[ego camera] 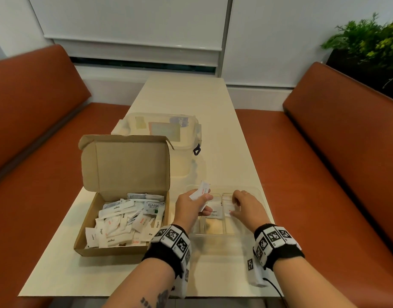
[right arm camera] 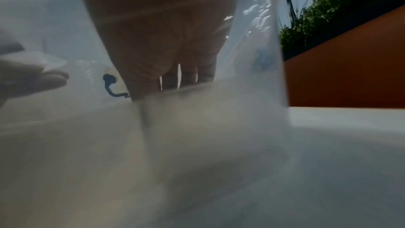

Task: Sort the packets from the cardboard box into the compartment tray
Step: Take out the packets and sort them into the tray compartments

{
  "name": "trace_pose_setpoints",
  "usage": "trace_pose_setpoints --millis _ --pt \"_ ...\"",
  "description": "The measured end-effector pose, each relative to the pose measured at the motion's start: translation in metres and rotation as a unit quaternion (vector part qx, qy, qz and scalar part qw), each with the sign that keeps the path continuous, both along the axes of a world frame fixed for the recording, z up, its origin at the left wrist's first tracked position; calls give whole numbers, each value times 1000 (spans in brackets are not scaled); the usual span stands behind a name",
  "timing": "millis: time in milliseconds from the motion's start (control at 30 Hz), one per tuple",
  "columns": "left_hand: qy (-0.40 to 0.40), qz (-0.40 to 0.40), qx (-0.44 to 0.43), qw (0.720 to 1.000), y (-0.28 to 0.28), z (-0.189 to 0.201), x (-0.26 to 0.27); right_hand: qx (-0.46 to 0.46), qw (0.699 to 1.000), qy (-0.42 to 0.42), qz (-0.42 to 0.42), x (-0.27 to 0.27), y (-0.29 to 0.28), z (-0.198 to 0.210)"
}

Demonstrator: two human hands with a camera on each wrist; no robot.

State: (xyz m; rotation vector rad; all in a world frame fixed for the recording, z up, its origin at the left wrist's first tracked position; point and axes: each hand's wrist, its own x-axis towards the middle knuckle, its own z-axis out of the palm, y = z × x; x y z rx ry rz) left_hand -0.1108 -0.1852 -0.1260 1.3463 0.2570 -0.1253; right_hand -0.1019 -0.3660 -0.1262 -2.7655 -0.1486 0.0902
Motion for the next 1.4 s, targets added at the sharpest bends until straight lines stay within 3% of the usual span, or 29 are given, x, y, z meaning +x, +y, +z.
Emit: trace_pose_setpoints --millis 167,333,567,800,900,1000,1200,1400 --pt "22 -63 20 998 -1 0 0 198 979 -47 -32 1 12 17" --pt "17 -131 59 990 -4 1 -5 330 944 -3 -19 3 22 31" --pt "10 -50 45 998 -1 0 0 391 916 6 -88 1 11 22" --pt "0 -52 59 997 -4 -2 -2 342 938 36 -29 -1 13 26" --pt "-6 -16 43 999 -6 0 -2 330 940 6 -86 0 7 23" --pt "-26 24 25 999 -3 -1 -3 254 957 -20 -140 -2 -3 17" --pt "-42 36 22 998 -4 -2 -5 122 984 -22 -132 -4 -5 1" --pt "-39 32 24 998 -4 -4 -4 61 992 -18 -112 -2 -2 -10"
